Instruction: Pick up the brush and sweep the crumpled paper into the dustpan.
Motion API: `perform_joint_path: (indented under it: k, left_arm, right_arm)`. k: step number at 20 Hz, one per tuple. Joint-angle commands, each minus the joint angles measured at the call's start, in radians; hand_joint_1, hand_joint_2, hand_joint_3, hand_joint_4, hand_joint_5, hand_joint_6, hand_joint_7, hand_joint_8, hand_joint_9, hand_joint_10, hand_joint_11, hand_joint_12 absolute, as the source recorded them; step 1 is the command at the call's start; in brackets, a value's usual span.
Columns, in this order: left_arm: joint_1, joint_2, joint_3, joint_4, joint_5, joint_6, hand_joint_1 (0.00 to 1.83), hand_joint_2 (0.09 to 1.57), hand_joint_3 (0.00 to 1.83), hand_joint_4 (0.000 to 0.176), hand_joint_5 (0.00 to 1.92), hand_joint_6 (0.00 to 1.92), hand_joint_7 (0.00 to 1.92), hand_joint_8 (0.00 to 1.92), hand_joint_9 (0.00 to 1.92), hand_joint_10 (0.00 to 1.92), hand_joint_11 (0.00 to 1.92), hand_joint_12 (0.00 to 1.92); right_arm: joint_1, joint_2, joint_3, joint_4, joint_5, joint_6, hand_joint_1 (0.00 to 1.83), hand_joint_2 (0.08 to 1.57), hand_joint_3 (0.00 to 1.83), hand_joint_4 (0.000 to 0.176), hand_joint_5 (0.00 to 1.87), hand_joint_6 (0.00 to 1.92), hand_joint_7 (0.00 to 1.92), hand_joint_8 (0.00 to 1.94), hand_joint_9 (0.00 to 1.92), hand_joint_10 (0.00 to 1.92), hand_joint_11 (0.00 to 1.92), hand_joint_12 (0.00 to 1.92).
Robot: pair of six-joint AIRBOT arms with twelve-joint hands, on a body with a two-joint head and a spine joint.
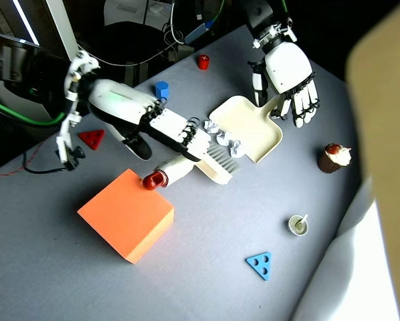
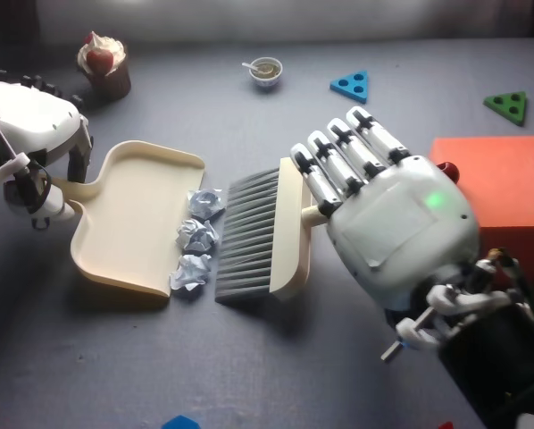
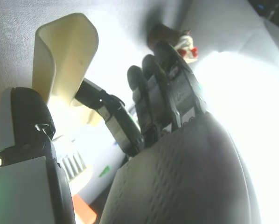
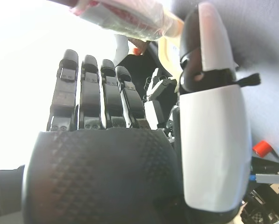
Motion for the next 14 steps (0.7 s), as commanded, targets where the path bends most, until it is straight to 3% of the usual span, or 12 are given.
perform_joint_path:
  k: [1,14]
  left_arm:
    - [-0.013,0.001,0.005,0.033,-0.084,-0.001,1.14,1.06,0.00,0.000,1.12,0.74,0.47,0.00,0.40,0.01,0.25,0.45]
    - [-0.008,-0.013,0.014,0.039,-0.085,-0.016,1.14,1.07,0.00,0.000,1.10,0.78,0.44,0.00,0.38,0.01,0.16,0.64]
  right_arm:
    - [0.010,0.000,0.009,-0.088,-0.085,-0.007,1.08,1.03,0.00,0.000,0.08,0.00,0.12,0.01,0.15,0.00,0.21,0.03]
    - [0.016,-0.101,0.177,-0.159,-0.032,0.055,1.03,1.04,0.00,0.000,0.08,0.00,0.12,0.00,0.14,0.00,0.22,0.03]
